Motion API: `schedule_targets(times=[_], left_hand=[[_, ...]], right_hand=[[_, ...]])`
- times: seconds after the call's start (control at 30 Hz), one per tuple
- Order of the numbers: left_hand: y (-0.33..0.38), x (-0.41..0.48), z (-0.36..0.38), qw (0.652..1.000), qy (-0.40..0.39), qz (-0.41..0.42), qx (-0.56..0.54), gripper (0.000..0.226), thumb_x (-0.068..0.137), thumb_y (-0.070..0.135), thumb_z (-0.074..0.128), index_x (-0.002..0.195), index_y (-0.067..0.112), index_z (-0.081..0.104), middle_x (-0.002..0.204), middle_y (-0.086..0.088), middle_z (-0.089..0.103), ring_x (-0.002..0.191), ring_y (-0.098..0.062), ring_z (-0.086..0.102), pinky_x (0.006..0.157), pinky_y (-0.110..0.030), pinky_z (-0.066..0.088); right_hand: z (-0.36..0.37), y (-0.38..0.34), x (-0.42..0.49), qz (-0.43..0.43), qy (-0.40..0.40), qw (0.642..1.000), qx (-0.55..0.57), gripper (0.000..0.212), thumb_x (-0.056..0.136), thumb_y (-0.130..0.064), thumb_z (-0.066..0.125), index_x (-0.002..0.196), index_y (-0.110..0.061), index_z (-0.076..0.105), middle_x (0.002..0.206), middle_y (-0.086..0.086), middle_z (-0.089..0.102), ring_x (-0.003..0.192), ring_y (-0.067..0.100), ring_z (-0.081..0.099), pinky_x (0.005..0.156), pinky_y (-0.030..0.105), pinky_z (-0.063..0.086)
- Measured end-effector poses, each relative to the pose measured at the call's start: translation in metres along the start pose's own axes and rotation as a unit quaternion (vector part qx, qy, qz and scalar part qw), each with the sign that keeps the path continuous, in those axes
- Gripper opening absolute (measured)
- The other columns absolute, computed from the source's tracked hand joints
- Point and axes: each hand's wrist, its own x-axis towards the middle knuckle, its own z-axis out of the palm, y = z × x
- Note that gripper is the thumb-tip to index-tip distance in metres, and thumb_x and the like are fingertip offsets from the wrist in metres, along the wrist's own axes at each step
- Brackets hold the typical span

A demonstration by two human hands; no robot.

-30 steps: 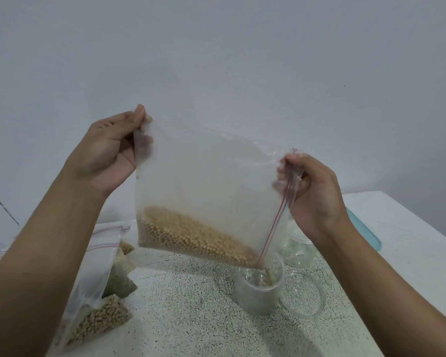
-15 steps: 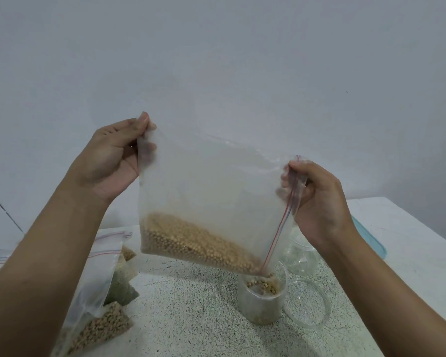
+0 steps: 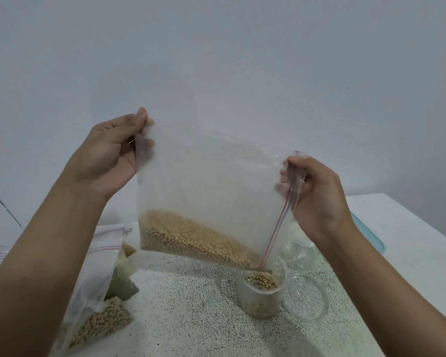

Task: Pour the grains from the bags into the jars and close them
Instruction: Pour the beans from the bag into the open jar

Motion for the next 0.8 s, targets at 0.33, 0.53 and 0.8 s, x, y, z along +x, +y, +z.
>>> schedule_targets(times=[0.33,0.53,0.8], left_hand=[[0.0017,0.0,-0.0002,1.0,-0.005,-0.002,0.011,0.03,0.096,0.026,0.062,0.07,0.021,0.077,0.079,0.008,0.064,0.075,-0.005,0.06,0.083,-0.018,0.053],[0.0027,-0.0011,0.0021,1.0,0.0,0.001,0.009,0.03,0.094,0.026,0.063,0.069,0.02,0.077,0.077,0.009,0.066,0.071,-0.002,0.062,0.078,-0.016,0.054],[0.0031,-0.0007,-0.0003,1.0,-0.003,0.0,0.011,0.025,0.093,0.027,0.065,0.072,0.02,0.077,0.08,0.008,0.067,0.075,-0.005,0.062,0.084,-0.019,0.054]], right_hand=[[0.0005,-0.0021,-0.0015,0.003,0.008,1.0,0.002,0.019,0.092,-0.008,0.06,0.076,-0.015,0.065,0.071,0.0,0.063,0.067,0.011,0.059,0.069,0.029,0.043],[0.0013,-0.0026,-0.0019,-0.001,0.01,1.0,0.002,0.018,0.093,-0.007,0.06,0.077,-0.014,0.065,0.071,0.0,0.063,0.066,0.011,0.06,0.069,0.029,0.043],[0.0005,-0.0031,-0.0013,-0.001,0.01,1.0,0.0,0.016,0.092,-0.008,0.06,0.079,-0.014,0.064,0.072,0.0,0.062,0.065,0.01,0.059,0.068,0.029,0.043]])
